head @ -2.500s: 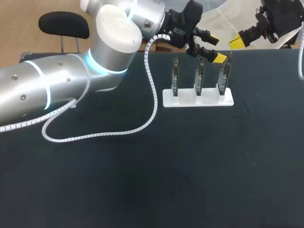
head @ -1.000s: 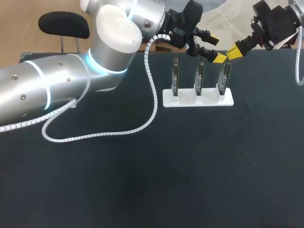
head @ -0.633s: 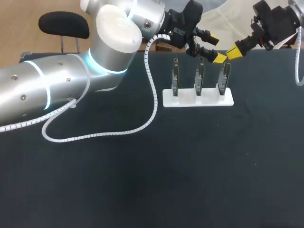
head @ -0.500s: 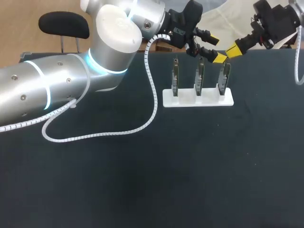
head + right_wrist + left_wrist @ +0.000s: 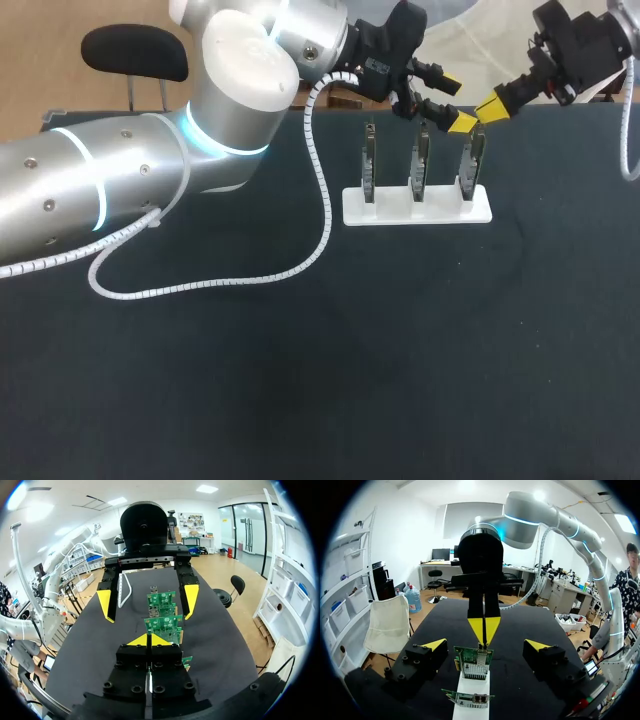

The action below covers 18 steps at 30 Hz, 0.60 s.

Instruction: Pick up the optical module with the left hand, and insert it into the network port with the right hand.

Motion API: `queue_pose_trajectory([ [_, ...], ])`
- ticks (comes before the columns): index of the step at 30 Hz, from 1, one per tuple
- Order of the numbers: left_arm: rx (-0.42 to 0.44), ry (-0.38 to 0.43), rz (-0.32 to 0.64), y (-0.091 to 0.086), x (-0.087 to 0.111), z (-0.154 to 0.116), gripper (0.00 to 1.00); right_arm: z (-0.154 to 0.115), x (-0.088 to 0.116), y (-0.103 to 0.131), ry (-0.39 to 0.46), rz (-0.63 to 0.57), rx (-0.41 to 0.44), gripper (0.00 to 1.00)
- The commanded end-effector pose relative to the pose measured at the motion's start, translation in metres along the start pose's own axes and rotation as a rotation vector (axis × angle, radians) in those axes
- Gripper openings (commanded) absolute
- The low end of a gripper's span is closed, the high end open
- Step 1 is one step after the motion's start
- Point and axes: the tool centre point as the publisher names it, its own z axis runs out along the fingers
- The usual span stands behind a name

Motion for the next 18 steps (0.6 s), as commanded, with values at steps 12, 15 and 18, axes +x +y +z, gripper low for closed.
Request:
queue_pose_trajectory([
  [12,0.005,0.002,0.002,0.0024,-0.0005,0.0006,1.00,0.0028,0.0057,0.0024,0.003,0.016,0.000,0.00],
  [15,0.005,0.002,0.002,0.0024,-0.0005,0.0006,1.00,0.0040,0.0075,0.0021,0.008,0.020,-0.002,0.00],
  [18,0.005,0.002,0.002,0.0024,-0.0005,0.0006,1.00,0.0046,0.0085,0.0022,0.011,0.023,-0.004,0.00],
])
